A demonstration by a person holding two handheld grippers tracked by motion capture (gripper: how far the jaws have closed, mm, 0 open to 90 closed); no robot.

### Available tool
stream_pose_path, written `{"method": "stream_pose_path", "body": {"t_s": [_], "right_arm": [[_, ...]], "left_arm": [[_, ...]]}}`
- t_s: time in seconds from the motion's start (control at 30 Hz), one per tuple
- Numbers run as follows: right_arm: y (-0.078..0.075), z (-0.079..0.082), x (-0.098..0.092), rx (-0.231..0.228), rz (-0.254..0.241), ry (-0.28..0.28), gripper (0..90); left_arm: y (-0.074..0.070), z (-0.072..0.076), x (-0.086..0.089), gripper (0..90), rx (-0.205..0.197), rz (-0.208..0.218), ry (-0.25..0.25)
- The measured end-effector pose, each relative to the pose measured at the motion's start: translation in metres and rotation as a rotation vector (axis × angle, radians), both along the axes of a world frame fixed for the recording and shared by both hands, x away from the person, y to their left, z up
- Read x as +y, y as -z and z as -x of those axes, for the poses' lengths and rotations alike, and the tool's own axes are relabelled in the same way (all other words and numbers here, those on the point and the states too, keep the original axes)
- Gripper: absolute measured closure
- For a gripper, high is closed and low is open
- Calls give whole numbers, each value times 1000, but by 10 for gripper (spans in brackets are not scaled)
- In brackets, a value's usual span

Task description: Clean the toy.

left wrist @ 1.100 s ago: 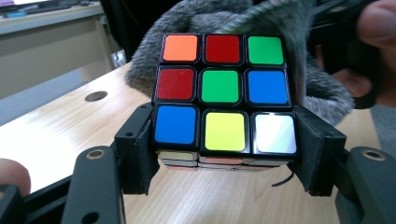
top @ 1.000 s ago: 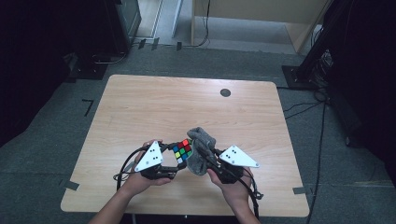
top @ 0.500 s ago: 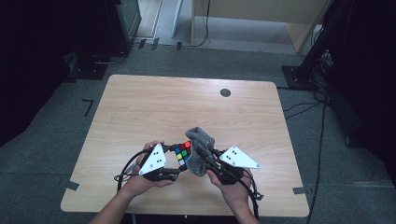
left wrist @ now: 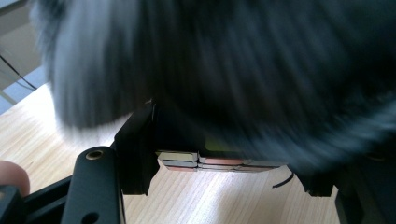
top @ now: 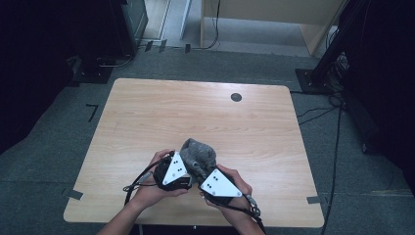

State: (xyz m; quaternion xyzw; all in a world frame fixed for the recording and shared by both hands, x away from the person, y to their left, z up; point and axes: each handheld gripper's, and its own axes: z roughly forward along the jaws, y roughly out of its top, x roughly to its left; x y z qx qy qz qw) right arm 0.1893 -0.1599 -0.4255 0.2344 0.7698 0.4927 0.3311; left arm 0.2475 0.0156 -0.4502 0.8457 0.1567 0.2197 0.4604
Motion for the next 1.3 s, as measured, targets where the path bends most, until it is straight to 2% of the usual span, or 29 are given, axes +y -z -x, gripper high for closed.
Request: {"method": "stream_pose_path", "body": {"t_s": [0.07,0.13,0.2,0.3,0.37,0.43,0.53,0.6,0.63,0.73,0.77,0.83,0.9,0.97,1.07,1.13,1.17,1.23,1.3], "right_arm": [[3,2,6,9,24,-40,751],[4,0,7,11,32,-49,751],[2,-5,-1,25,-12,-43,754],[-2,-12,-17,39,-77,51,756],[-2,-14,-21,67,-109,64,755],[0,-11,-16,67,-104,28,751],[3,-6,-3,98,-90,-58,749],[3,-6,-3,82,-85,-60,749],[2,-7,-6,76,-95,-56,750],[-4,-13,-21,49,-140,1,751],[-7,-15,-28,53,-162,36,752],[-8,-20,-37,85,-210,57,751],[-7,-24,-45,116,-277,34,750],[-7,-26,-50,128,-319,5,746],[-6,-29,-56,157,-383,-2,746],[-5,-32,-60,179,-359,29,747],[-3,-33,-61,188,-362,37,747],[1,-37,-65,224,-404,24,746],[5,-41,-67,245,-383,24,746]], "left_arm": [[0,0,0,342,-7,-8,1],[1,0,1,343,-9,-1,-1],[-1,0,2,343,-12,11,-3],[0,-1,3,343,-10,15,-5],[0,-2,3,343,-7,11,-10],[0,-3,3,342,-6,12,-22],[0,-2,5,342,-13,13,-30],[-1,-1,6,342,-20,24,-31],[-3,-1,6,343,-21,41,-30],[-4,0,7,343,-31,67,-8],[-3,1,8,343,-31,80,0],[-4,2,10,343,-38,103,20],[-5,3,11,343,-54,119,28],[-7,3,13,343,-54,143,39],[-9,4,17,343,-61,187,63],[-14,6,22,342,-62,267,102],[-16,8,23,342,-74,276,105],[-17,8,24,342,-85,273,108],[-16,7,26,342,-81,282,109]]}}
